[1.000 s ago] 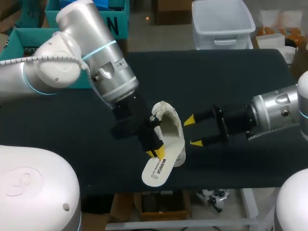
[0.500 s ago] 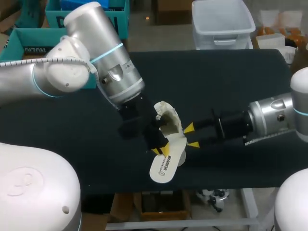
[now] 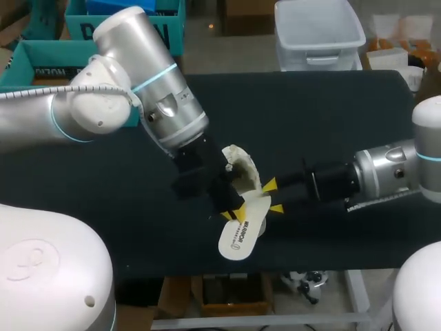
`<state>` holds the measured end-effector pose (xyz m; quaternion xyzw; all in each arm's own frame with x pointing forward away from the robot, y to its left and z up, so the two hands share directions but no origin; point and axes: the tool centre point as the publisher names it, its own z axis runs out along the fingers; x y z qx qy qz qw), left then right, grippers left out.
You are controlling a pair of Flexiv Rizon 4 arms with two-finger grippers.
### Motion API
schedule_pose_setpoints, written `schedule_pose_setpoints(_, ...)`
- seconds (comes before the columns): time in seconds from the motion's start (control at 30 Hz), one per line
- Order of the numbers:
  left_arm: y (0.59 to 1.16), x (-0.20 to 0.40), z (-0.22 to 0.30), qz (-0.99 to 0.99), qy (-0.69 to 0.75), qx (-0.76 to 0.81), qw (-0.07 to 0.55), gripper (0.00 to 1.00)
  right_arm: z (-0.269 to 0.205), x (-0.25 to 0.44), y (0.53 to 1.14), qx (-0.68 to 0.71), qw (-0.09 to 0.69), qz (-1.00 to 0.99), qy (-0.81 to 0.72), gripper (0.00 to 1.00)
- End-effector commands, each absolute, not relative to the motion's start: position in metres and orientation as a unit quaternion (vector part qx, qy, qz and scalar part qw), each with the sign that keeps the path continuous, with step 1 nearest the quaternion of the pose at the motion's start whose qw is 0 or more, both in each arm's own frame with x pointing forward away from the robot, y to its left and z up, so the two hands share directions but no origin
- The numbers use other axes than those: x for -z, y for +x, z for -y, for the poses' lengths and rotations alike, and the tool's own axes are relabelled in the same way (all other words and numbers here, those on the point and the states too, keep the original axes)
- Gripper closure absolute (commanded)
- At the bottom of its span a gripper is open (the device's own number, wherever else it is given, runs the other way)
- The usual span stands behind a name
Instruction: Open the shoe tongue, take the insole out of the shoe, put the insole back into the shoe, and pack the shoe into the shoebox
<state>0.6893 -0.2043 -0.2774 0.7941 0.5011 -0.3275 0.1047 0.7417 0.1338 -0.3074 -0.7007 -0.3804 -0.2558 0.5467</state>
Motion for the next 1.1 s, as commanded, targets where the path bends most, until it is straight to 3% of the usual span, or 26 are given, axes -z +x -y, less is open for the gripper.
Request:
schedule_pose_setpoints(0.03, 0.693, 0.282, 0.205, -0.503, 0.793, 0.329, 0.103, 1.00, -0.134, 0.310, 0.746, 0.256, 0.553, 0.382, -0.695, 0.87)
schedule_pose_setpoints(0.07, 0.694, 0.283, 0.204, -0.504, 0.792, 0.328, 0.102, 1.00, -0.134, 0.310, 0.748, 0.256, 0.553, 0.382, -0.695, 0.94)
schedule_pose_setpoints(0.2, 0.698, 0.287, 0.203, -0.513, 0.788, 0.327, 0.100, 1.00, -0.137, 0.310, 0.750, 0.256, 0.559, 0.383, -0.689, 1.00)
schedule_pose_setpoints(0.7, 0.713, 0.287, 0.200, -0.551, 0.756, 0.337, 0.107, 1.00, -0.144, 0.313, 0.754, 0.258, 0.572, 0.384, -0.677, 1.00)
schedule_pose_setpoints(0.73, 0.714, 0.287, 0.200, -0.556, 0.751, 0.340, 0.108, 0.69, -0.144, 0.313, 0.754, 0.259, 0.572, 0.384, -0.677, 1.00)
schedule_pose_setpoints(0.77, 0.716, 0.286, 0.198, -0.561, 0.746, 0.341, 0.112, 0.52, -0.144, 0.314, 0.754, 0.261, 0.573, 0.383, -0.676, 1.00)
schedule_pose_setpoints(0.83, 0.717, 0.286, 0.196, -0.569, 0.738, 0.344, 0.115, 0.45, -0.144, 0.313, 0.755, 0.263, 0.574, 0.382, -0.675, 1.00)
schedule_pose_setpoints(0.93, 0.717, 0.285, 0.193, -0.580, 0.725, 0.349, 0.125, 0.05, -0.144, 0.312, 0.755, 0.269, 0.576, 0.380, -0.672, 1.00)
schedule_pose_setpoints(0.97, 0.717, 0.284, 0.192, -0.585, 0.721, 0.350, 0.128, 0.00, -0.144, 0.312, 0.755, 0.272, 0.576, 0.378, -0.672, 1.00)
schedule_pose_setpoints(1.1, 0.717, 0.282, 0.187, -0.601, 0.700, 0.360, 0.141, 0.00, -0.145, 0.309, 0.754, 0.286, 0.575, 0.372, -0.670, 1.00)
